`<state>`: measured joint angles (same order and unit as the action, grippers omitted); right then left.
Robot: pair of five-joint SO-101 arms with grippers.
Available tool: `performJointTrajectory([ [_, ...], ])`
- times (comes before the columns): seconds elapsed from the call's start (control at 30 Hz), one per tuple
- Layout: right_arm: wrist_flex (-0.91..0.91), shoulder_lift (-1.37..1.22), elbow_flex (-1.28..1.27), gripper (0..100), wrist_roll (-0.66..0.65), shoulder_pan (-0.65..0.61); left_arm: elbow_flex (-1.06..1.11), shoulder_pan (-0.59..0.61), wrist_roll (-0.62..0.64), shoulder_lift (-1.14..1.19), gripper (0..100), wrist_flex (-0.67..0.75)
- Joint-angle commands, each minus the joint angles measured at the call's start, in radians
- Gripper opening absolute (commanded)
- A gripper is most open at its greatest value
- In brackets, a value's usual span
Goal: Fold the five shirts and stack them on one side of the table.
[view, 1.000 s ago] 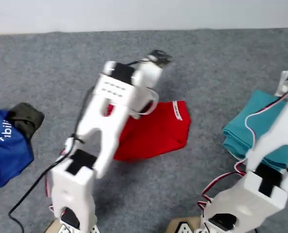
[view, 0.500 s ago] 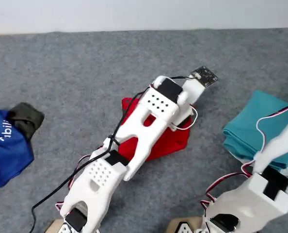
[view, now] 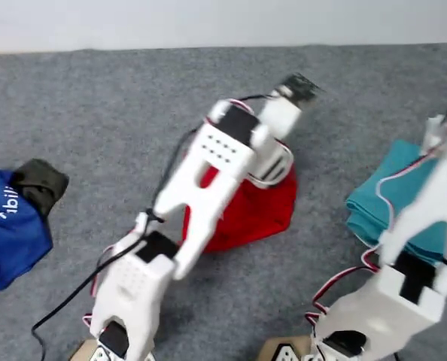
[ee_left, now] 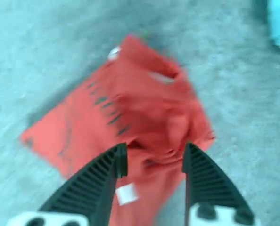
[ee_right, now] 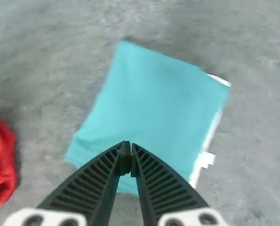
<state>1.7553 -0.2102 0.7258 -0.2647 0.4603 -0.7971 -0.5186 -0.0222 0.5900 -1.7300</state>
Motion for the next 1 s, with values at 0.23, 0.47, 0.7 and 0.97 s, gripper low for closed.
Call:
performJointTrajectory([
  [0.23, 0.002, -0.064, -0.063, 1.0, 0.183, -0.398, 0.348, 0.393, -0.029, -0.494, 0, -0.026],
  [0.47, -0.097, -0.154, -0.063, 1.4, 0.252, -0.59, 0.587, 0.618, -0.109, -0.772, 0, -0.025],
  [0.7, -0.134, -0.209, -0.063, 1.6, 0.327, -0.768, 0.769, 0.836, -0.173, -0.927, 0, -0.023],
  [0.97, -0.191, -0.344, -0.063, 1.5, 0.351, -0.857, 0.946, 0.875, -0.181, -1.008, 0, 0.017],
])
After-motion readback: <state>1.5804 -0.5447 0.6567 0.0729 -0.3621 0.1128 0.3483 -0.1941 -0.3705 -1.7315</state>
